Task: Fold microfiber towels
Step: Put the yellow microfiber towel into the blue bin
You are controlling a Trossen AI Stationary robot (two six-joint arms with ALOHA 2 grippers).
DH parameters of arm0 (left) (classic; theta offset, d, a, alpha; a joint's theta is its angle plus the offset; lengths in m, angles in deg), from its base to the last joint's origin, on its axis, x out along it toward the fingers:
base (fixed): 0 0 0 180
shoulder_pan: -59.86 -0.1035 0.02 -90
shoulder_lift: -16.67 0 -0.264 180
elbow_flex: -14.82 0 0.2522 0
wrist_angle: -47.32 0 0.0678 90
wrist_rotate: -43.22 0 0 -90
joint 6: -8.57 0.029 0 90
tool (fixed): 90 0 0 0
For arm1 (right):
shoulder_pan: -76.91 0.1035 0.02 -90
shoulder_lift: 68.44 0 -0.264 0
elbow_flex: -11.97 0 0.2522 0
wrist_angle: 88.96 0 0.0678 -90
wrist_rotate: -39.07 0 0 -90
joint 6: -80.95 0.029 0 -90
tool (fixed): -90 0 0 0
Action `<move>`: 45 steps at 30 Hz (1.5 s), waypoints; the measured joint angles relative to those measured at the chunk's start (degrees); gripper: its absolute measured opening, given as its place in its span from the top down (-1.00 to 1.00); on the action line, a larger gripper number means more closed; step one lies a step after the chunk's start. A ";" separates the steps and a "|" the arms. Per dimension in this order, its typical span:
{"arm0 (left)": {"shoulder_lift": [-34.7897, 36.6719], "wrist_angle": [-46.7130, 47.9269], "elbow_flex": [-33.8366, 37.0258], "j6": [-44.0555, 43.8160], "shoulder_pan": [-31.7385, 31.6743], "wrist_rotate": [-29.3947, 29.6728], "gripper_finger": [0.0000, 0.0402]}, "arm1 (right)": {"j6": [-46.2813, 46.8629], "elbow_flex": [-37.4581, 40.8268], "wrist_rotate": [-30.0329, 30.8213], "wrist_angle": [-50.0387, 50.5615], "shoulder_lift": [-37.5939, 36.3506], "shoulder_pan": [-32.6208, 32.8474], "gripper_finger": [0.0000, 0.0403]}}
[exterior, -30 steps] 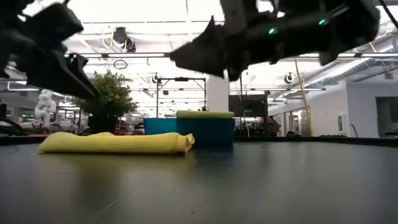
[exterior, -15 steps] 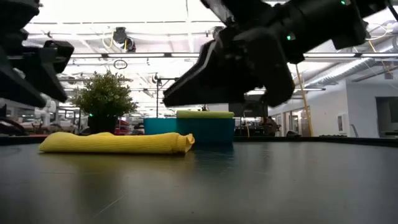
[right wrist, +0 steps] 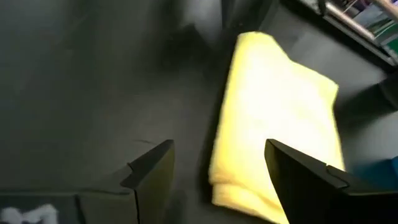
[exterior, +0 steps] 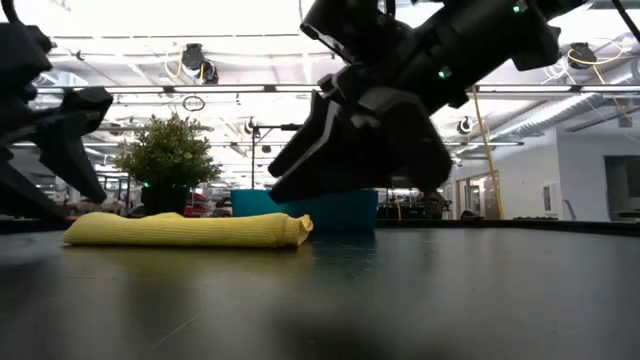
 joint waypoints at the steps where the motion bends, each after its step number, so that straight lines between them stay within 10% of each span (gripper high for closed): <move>1: -0.32 0.31 0.00 -0.19 -0.24 0.65 0.14 | -0.32 0.00 0.09 -0.33 -0.01 -0.14 -0.21; 13: -4.71 -0.97 -0.02 0.15 -0.83 2.61 -0.40 | -4.48 0.00 0.23 -3.22 4.52 -1.09 -0.19; 25: -4.80 -3.00 0.00 -0.84 -0.92 2.86 -0.30 | -5.24 -0.28 4.78 -1.08 6.49 -1.81 -0.13; 45: -4.78 -6.22 0.00 1.52 -0.92 5.61 -0.29 | 1.15 0.13 6.12 -0.12 4.90 -3.17 0.96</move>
